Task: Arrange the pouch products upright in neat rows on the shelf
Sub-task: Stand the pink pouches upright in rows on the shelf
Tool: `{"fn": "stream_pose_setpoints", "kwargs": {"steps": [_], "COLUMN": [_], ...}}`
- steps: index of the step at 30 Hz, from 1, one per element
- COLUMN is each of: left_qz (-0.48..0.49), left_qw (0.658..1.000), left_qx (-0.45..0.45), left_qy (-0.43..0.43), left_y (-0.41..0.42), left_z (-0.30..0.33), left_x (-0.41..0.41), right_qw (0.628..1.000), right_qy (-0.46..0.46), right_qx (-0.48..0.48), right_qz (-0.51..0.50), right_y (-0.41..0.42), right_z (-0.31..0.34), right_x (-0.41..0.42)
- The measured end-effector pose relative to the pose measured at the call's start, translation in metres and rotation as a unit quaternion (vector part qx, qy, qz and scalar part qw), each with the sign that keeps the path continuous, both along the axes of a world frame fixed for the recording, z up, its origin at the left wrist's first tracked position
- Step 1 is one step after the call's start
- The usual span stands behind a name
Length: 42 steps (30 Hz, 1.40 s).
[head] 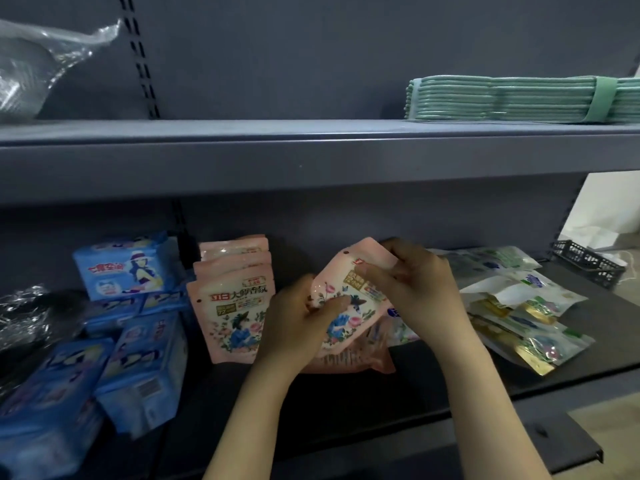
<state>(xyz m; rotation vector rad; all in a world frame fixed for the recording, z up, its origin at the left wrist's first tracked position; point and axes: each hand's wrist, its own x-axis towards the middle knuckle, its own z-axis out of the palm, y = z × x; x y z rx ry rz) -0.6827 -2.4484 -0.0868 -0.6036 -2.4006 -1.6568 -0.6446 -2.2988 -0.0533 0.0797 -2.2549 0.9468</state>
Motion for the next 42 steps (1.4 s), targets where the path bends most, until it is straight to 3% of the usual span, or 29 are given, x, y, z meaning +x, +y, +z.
{"fn": "stream_pose_setpoints", "kwargs": {"steps": [3,6,9,12,17,23,27,30,33,36,42], "left_qz": [0.029,0.065,0.074,0.048,0.085,0.200,0.232,0.232,0.225,0.215,0.186], "left_qw": [0.998,0.986,0.952,0.938,0.942,0.972,0.967,0.963,0.962,0.963,0.970], "left_qx": [0.047,0.143,0.269,0.311,0.291,0.097,-0.007,0.001,0.028,0.051,0.076], "left_qy": [-0.021,-0.063,-0.125,-0.147,-0.146,-0.081,-0.108,-0.134,-0.154,-0.157,-0.138], "left_y": [-0.008,-0.018,-0.032,-0.044,-0.062,-0.078,-0.088,-0.088,-0.086,-0.086,-0.090], "left_z": [0.003,0.003,0.004,0.004,-0.014,-0.030,-0.044,-0.053,-0.059,-0.064,-0.068], "left_x": [0.002,0.004,0.006,0.010,0.013,0.013,0.006,0.007,0.009,0.007,0.010], "right_qw": [0.998,0.980,0.940,0.900,0.883,0.914,0.945,0.956,0.953,0.953,0.962], "right_qy": [-0.009,-0.039,-0.138,-0.251,-0.272,-0.272,-0.251,-0.253,-0.252,-0.236,-0.222], "right_qx": [-0.056,-0.181,-0.273,-0.264,-0.249,-0.181,-0.131,-0.098,-0.125,-0.167,-0.144], "right_qz": [-0.004,0.069,0.150,0.240,0.290,0.241,0.161,0.112,0.110,0.085,0.066], "right_y": [-0.011,-0.023,-0.037,-0.050,-0.076,-0.102,-0.120,-0.125,-0.132,-0.135,-0.136], "right_z": [-0.005,-0.013,-0.015,-0.029,-0.052,-0.076,-0.095,-0.114,-0.128,-0.127,-0.124], "right_x": [-0.004,-0.006,-0.002,-0.002,-0.003,-0.016,-0.024,-0.035,-0.039,-0.038,-0.035]}}
